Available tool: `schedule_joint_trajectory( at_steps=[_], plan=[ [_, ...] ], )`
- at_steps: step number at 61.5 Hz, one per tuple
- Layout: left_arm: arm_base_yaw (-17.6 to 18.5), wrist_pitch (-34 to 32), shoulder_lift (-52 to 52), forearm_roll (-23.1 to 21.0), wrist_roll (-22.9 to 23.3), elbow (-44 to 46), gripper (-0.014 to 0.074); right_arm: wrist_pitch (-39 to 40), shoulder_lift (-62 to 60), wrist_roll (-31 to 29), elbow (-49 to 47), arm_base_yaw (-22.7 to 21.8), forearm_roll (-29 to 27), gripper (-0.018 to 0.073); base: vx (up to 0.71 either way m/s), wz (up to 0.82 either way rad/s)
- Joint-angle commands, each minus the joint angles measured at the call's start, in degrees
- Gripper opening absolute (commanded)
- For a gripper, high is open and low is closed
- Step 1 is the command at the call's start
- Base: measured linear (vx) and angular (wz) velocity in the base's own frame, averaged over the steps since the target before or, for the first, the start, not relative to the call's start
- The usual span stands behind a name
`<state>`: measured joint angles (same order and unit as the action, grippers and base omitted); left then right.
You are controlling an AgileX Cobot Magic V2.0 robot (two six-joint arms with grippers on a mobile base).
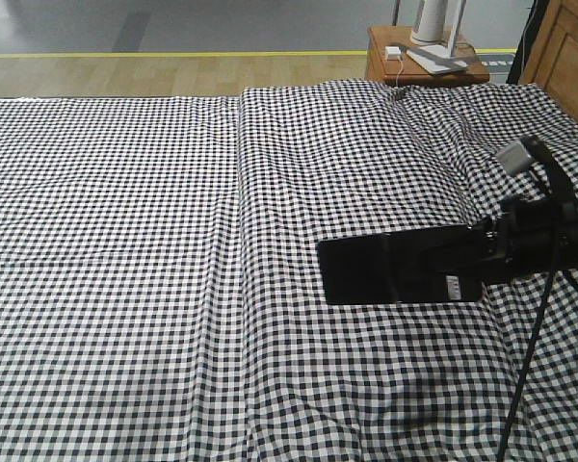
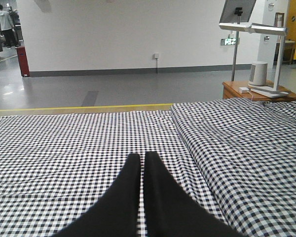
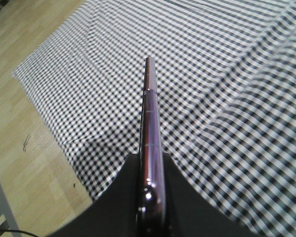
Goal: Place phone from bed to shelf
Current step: 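Lift the phone off the sheet with the right gripper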
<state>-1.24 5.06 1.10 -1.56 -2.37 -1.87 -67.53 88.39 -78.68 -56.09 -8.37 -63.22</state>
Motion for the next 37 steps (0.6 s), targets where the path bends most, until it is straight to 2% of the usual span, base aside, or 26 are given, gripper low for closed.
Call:
schedule_joint_trajectory(
  at_steps=[1,22,37],
  plan=[
    [-0.2,-4.2,0.4,-0.6,0.5,1.4,0.0001,-6.3,-5.2,0.9,-1.1,3.6,-4.7,-0.0003,0.00,0.00],
    [-0.2,-4.2,0.4,-0.6,0.5,1.4,0.0001,-6.3,-13.0,5.4,-1.1,14.8,-5.8,-0.0003,0.00,0.00],
    [-0.2,-4.2,0.4,-0.6,0.5,1.4,0.0001,-6.2,-16.9,6.8,-1.1,20.8,-11.8,-0.0003,0.00,0.00]
  ],
)
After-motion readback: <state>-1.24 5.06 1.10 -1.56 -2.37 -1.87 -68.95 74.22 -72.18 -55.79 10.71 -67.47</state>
